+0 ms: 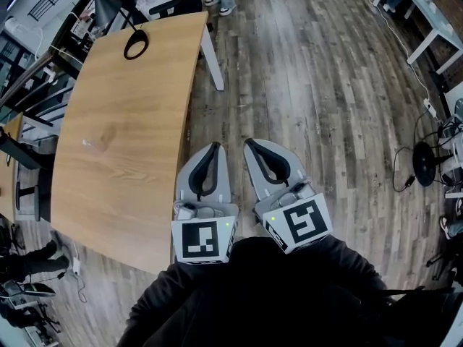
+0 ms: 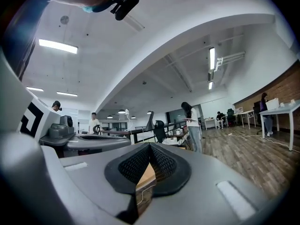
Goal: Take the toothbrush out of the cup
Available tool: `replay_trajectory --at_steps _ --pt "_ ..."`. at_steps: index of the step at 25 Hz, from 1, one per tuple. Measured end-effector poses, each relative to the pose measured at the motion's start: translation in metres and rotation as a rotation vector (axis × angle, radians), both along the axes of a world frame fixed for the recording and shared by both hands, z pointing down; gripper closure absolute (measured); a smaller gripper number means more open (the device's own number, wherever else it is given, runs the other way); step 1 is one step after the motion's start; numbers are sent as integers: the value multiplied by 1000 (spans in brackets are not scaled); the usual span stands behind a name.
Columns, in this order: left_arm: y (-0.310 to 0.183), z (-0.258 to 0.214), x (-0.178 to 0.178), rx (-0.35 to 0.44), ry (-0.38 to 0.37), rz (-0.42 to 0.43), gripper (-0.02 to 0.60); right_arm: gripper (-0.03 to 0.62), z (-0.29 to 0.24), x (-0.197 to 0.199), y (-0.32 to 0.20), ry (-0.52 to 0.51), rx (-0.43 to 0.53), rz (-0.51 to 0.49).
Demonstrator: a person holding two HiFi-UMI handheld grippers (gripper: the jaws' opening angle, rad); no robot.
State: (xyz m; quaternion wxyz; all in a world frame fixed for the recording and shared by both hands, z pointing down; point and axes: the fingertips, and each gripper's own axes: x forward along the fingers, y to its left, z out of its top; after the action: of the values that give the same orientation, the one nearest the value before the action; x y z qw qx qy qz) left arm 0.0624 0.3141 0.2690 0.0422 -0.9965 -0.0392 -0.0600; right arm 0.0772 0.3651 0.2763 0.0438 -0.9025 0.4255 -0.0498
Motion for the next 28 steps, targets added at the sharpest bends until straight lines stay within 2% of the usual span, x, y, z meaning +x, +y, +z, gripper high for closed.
replay_trajectory --at_steps 4,10,16,28 --pt "-4 1 13 -4 -10 -47 574 592 -2 17 -7 9 14 -51" --pt "-38 2 25 -2 -4 -139 574 592 0 38 -40 6 21 -130" --pt "-81 7 16 -9 -7 -263 574 592 3 35 -86 -2 27 -240" --pt "-171 21 29 -50 -24 -412 574 592 17 52 -180 -28 -9 -394"
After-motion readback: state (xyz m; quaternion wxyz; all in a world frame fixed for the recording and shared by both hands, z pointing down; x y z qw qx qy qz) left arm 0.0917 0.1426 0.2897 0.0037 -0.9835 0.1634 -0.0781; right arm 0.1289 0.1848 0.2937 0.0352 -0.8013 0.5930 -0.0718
